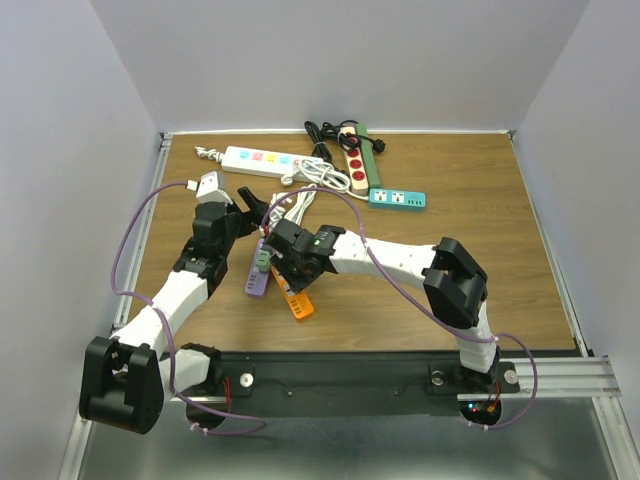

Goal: Insert the plug

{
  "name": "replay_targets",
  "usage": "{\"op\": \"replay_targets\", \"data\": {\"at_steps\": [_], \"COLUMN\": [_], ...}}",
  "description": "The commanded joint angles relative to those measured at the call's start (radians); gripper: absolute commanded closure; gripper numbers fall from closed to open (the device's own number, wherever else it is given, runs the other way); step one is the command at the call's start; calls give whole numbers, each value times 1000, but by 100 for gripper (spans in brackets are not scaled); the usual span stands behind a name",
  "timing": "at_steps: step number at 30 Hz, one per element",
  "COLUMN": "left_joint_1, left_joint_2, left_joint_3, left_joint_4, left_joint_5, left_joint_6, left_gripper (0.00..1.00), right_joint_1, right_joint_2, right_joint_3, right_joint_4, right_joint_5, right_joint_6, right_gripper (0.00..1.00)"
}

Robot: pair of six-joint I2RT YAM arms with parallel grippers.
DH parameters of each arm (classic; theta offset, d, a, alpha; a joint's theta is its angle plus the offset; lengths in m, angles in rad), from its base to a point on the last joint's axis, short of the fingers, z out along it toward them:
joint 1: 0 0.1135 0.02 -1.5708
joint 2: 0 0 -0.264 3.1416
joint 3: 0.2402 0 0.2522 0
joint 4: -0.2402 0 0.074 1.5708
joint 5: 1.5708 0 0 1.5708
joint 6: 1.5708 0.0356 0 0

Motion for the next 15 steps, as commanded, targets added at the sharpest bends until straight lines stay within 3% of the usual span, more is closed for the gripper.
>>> {"op": "replay_targets", "data": {"at_steps": [1,9,15], "left_joint_1": [-25,-25,-25], "left_joint_2": [-39,-40,-37], "left_joint_3": [-9,-9,-13], "left_joint_4": [-100,-99,-96], "left_joint_5": [165,171,178], "left_joint_6": [45,45,41], "left_gripper": [2,2,2], "right_joint_1": [-163,-163,-150], "right_joint_2": [29,17,-3], "right_joint_3": [30,-52,-113], "right_joint_4": [129,128,126], "right_joint_5": [143,175,209], "right_joint_6": [185,211,263], "right_gripper": [84,99,100]}}
